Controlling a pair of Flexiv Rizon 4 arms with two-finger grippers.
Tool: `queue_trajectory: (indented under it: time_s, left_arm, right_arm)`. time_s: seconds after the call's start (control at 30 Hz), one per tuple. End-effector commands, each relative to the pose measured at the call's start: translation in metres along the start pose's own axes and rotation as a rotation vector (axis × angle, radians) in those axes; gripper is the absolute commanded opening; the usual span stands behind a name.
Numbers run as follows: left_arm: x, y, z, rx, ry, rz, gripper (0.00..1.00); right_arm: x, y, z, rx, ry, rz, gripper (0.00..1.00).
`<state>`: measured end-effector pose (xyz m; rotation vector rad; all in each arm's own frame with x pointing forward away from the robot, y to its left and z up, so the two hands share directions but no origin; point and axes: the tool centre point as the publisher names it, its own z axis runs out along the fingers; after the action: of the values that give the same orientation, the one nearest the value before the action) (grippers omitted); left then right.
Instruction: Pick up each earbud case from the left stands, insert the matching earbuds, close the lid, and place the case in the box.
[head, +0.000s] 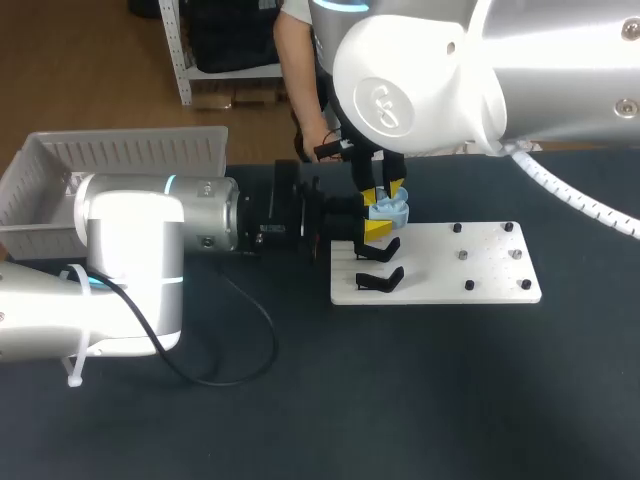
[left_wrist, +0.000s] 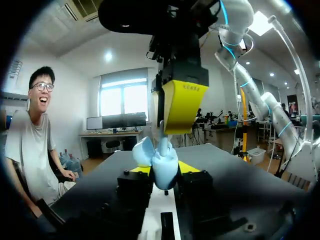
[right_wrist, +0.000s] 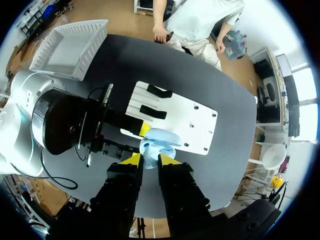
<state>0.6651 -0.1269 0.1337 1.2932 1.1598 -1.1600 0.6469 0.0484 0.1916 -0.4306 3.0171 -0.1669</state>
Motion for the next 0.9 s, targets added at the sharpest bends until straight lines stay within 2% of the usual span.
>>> queue_trajectory:
  time_s: [0.03,0.9]
  left_arm:
    - [0.0007,-0.0008,0.0008,-0.005,-0.003,0.003,0.0]
    - [0.0007,-0.0008,0.0008,-0.005,-0.003,0.003,0.0]
  right_arm:
    - [0.0009,0.0001,0.0017,0.0,-0.001,0.001,0.0]
    - [0.0018,-0.0013,0.0012,-0.003,-0.009,0.005,0.0]
